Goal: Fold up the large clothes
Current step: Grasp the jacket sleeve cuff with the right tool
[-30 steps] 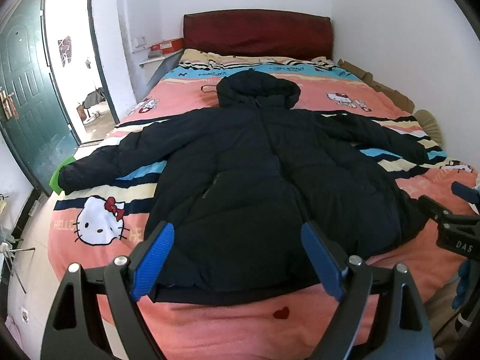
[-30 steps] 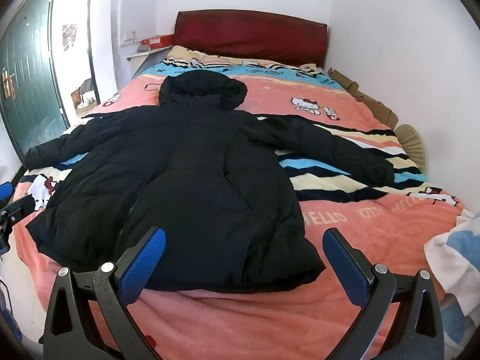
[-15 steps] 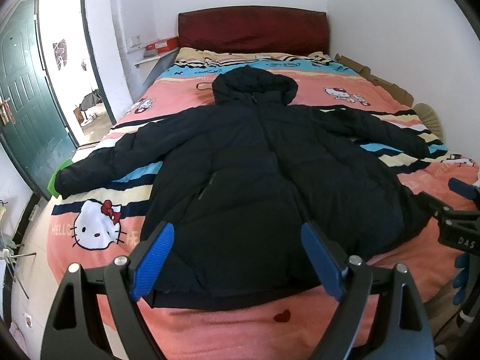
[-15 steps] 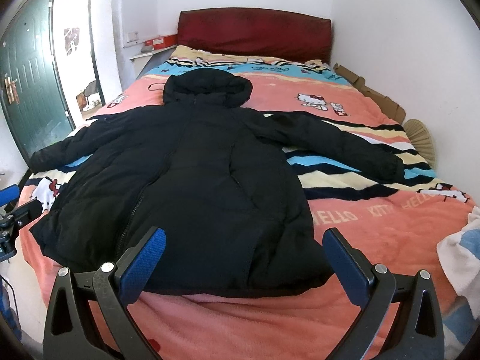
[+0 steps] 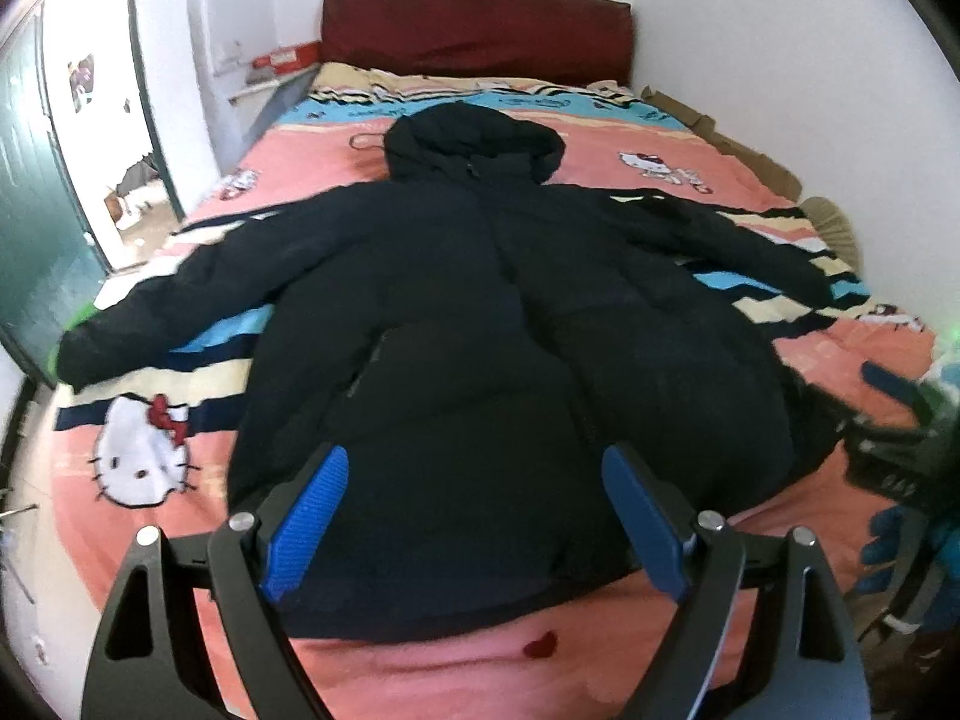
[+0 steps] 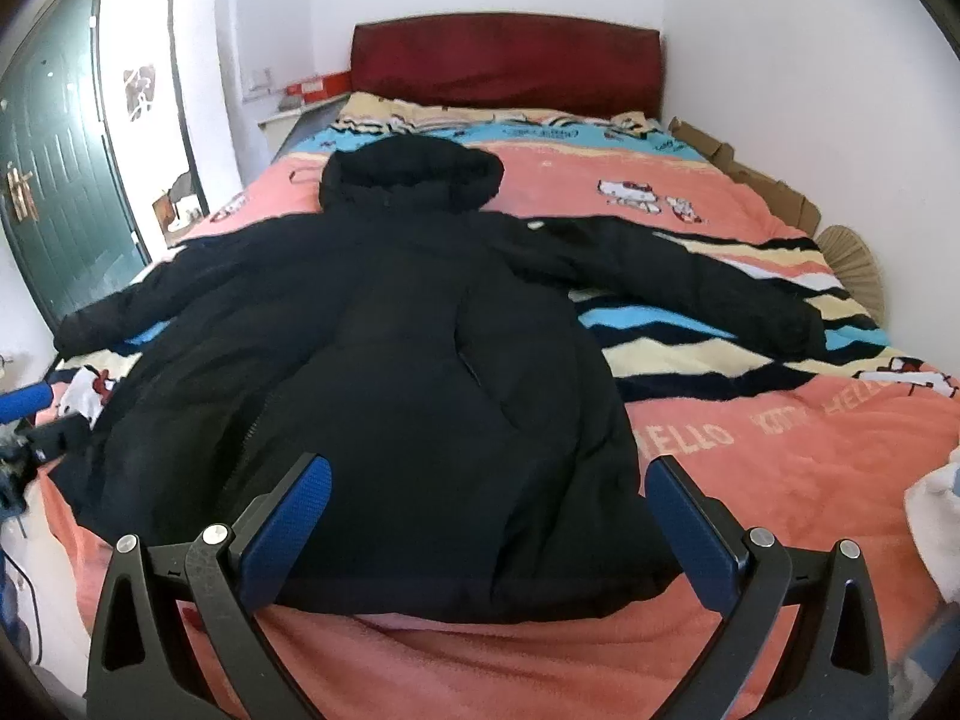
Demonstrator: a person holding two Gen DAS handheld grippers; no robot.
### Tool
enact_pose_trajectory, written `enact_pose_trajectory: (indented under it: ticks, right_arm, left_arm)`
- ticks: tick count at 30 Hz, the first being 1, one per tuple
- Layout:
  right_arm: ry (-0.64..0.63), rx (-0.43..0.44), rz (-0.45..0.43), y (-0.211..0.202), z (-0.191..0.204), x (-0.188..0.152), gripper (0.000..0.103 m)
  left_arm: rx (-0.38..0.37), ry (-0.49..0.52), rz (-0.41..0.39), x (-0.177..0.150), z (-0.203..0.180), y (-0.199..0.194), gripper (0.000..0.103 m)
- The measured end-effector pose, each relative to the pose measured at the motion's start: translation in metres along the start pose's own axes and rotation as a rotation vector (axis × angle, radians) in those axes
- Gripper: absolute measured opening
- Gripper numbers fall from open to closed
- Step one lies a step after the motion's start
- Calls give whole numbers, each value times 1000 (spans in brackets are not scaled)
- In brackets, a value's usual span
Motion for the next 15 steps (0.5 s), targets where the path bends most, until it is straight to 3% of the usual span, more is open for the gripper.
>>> enact_pose_trajectory:
  ticks: [4, 15]
  right_arm:
    - [25, 8, 39, 16, -4, -6, 102]
    - [55, -34, 82, 52, -24, -7, 103]
  left_arm:
    - [-32, -32, 16, 6, 4, 14, 87]
    - [42, -57, 60, 8, 24, 48, 87]
Point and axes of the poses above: each gripper's, at about its wrist camera, not at the fingertips, and y roughly the way its jaws point, z to its left, x to its top, the point moved 9 cm from there along y, roughly the way its jaws point, and after that the axes turned 11 degrees about -z, right-handed, at the moved point
